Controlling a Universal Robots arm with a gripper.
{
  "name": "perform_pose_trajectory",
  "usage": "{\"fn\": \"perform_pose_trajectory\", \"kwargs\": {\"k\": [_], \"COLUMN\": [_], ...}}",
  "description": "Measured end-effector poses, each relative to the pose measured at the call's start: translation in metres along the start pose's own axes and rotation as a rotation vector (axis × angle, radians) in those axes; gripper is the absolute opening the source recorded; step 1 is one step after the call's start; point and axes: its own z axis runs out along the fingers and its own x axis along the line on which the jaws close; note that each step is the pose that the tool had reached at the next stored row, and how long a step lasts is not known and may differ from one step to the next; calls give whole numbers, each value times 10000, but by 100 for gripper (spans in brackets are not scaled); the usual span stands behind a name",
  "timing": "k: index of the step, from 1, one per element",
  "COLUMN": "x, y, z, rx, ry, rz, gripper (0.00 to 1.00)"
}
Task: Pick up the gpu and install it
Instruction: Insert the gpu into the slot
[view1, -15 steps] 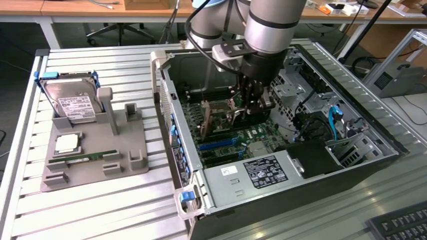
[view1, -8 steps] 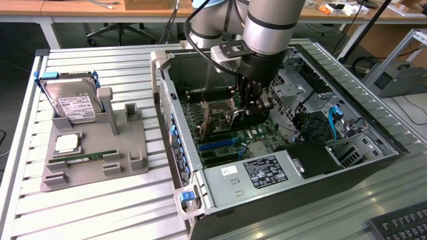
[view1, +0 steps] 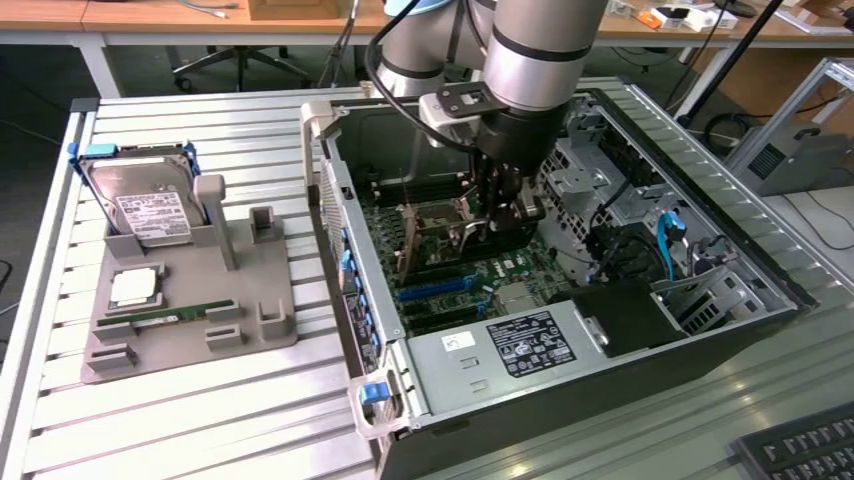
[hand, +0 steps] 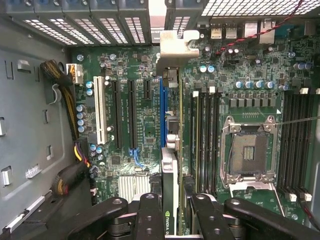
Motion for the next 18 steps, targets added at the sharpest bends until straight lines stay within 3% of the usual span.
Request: {"fn": "perform_pose_trajectory", "kwargs": {"k": [12,18], "x": [0,1], "y": [19,85], "z": [16,38], "rx": [0,0], "ry": [-1,-1], "rz": [0,0], "gripper": [27,27]}}
